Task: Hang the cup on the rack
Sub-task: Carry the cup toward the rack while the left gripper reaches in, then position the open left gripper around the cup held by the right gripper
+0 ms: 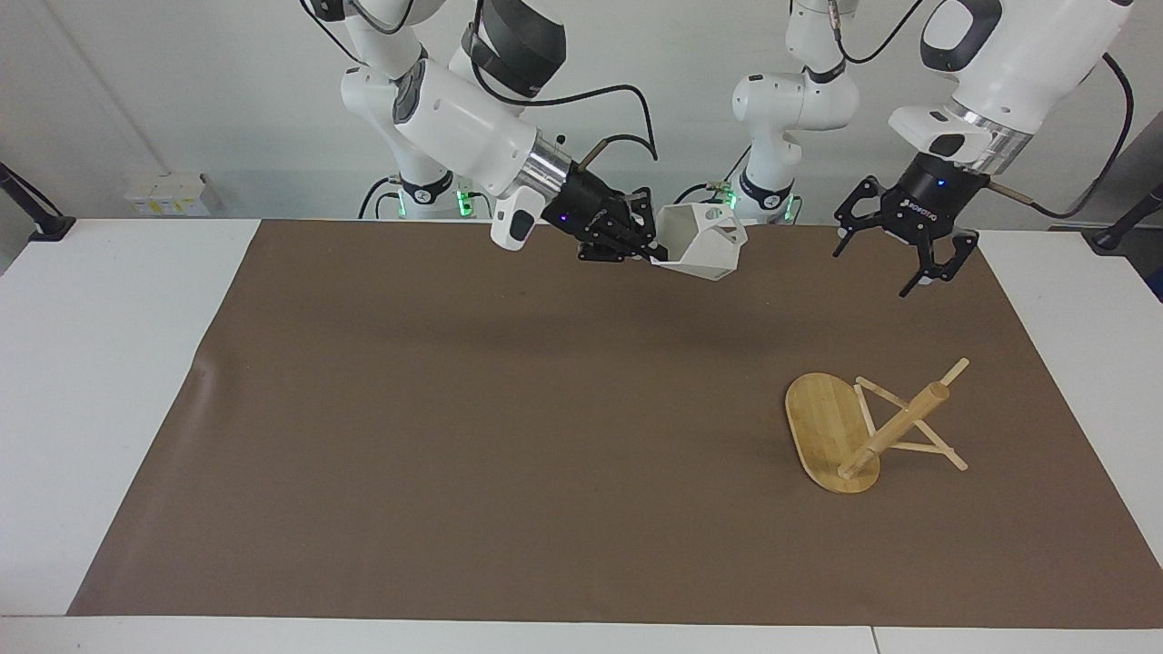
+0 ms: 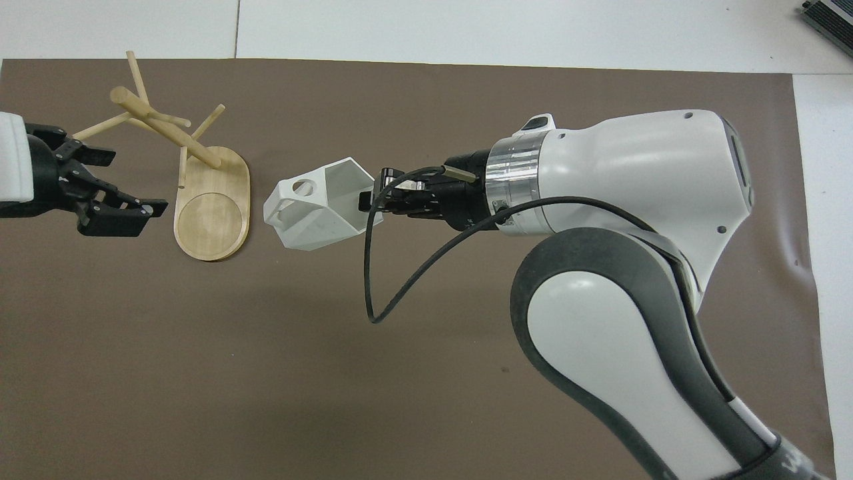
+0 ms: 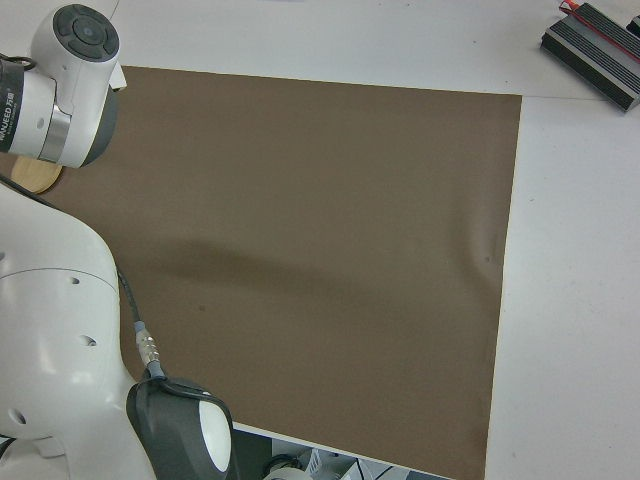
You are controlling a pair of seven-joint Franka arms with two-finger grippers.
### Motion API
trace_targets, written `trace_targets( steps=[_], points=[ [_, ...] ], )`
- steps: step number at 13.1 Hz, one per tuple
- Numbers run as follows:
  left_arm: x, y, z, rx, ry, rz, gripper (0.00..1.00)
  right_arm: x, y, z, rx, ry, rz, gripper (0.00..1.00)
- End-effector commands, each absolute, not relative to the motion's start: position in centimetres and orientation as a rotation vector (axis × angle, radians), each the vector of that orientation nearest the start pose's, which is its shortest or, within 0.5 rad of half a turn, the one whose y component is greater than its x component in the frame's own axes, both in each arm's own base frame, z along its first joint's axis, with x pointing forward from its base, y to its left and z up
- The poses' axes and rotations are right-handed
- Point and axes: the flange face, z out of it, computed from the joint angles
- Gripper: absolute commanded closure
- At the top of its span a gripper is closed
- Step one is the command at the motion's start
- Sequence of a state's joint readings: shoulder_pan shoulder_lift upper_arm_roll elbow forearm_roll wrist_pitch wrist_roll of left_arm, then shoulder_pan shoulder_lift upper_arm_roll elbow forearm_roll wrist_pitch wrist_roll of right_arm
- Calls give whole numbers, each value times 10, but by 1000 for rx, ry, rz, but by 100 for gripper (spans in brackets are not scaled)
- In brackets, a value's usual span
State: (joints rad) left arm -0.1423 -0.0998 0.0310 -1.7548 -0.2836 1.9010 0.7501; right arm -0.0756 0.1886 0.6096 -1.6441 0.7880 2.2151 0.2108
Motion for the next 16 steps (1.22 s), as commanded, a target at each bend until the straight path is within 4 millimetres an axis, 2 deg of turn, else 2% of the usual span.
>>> trace_targets(
  steps=[1,7,9,12,16],
  points=[
    [537,-88,622,-2994,1394,-642,0,560,324,577,-2226,98,-35,100],
    [535,-110,604,-2991,1674,-918,0,560,323,576,-2239,91,-42,100],
    [533,-115,591,-2984,1750,-943,0,560,323,576,-2239,93,-41,100],
    [528,-129,583,-2913,1857,-982,0,558,326,577,-2238,87,-43,100],
    [522,-135,574,-2892,1952,-1074,0,551,340,582,-2223,126,-25,100]
  ],
)
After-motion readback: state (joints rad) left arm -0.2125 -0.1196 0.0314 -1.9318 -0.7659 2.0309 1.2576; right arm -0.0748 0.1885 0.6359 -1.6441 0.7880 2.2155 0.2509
